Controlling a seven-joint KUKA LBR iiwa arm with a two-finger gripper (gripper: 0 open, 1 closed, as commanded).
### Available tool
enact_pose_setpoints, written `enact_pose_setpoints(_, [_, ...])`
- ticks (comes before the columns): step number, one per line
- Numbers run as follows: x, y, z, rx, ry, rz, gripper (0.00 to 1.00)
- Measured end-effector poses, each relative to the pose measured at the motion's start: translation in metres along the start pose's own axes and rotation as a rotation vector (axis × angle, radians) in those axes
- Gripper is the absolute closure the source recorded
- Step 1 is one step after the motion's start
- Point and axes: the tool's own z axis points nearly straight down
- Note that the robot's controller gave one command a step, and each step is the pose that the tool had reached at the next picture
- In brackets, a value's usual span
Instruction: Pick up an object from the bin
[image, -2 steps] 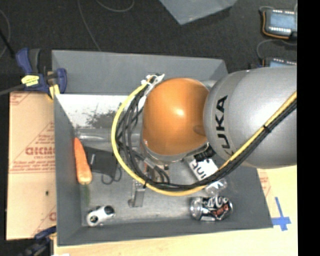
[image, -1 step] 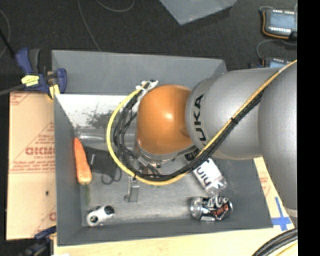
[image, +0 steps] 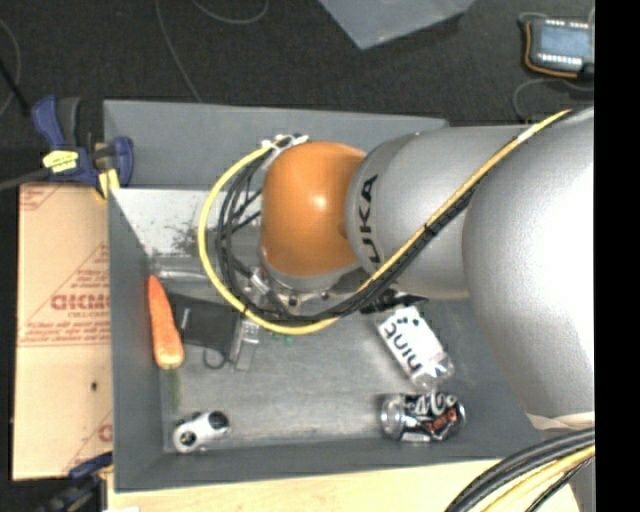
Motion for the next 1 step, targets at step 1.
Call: enact_pose_setpoints(1, [-0.0308,-0.0112,0.0105,-0.005,-0.008,0.176,0.0])
